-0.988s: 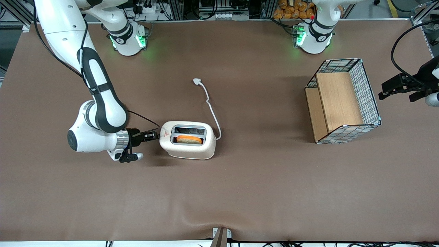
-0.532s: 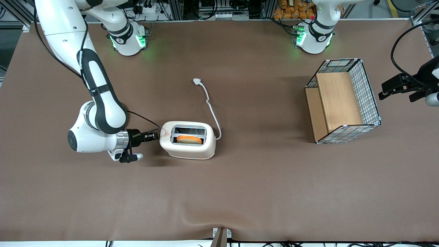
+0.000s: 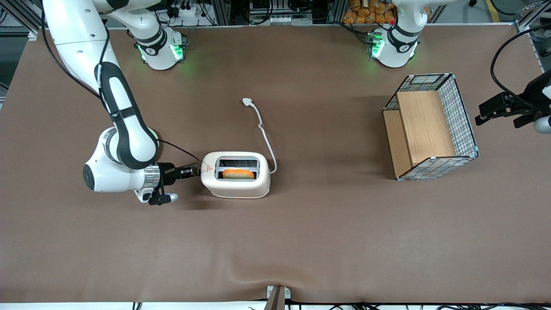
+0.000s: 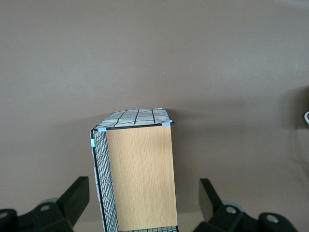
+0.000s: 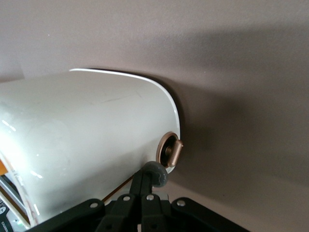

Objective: Press toaster button with right arm
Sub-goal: 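Push the toaster lever down with the right gripper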

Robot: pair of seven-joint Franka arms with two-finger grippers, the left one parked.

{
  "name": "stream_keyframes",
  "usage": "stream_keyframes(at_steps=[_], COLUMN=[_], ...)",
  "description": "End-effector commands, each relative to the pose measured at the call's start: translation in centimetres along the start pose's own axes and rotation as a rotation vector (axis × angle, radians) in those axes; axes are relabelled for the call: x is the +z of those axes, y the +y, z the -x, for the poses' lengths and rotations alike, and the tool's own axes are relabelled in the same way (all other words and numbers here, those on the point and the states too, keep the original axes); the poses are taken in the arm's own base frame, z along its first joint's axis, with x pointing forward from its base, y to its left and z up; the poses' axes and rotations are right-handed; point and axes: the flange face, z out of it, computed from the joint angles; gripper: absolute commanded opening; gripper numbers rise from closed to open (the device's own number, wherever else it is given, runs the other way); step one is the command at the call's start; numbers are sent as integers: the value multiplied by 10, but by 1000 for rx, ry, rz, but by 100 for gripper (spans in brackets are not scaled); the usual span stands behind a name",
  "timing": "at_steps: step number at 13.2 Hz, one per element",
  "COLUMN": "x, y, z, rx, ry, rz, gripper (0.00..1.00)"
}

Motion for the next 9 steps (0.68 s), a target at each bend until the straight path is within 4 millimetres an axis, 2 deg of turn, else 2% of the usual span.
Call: stream_keyframes(at_steps=[1,9], x=[0,1], y=[24,15], z=[-14,-12], rx=[-7,14], ry=[39,19], rz=[-7,-38], gripper=[0,0])
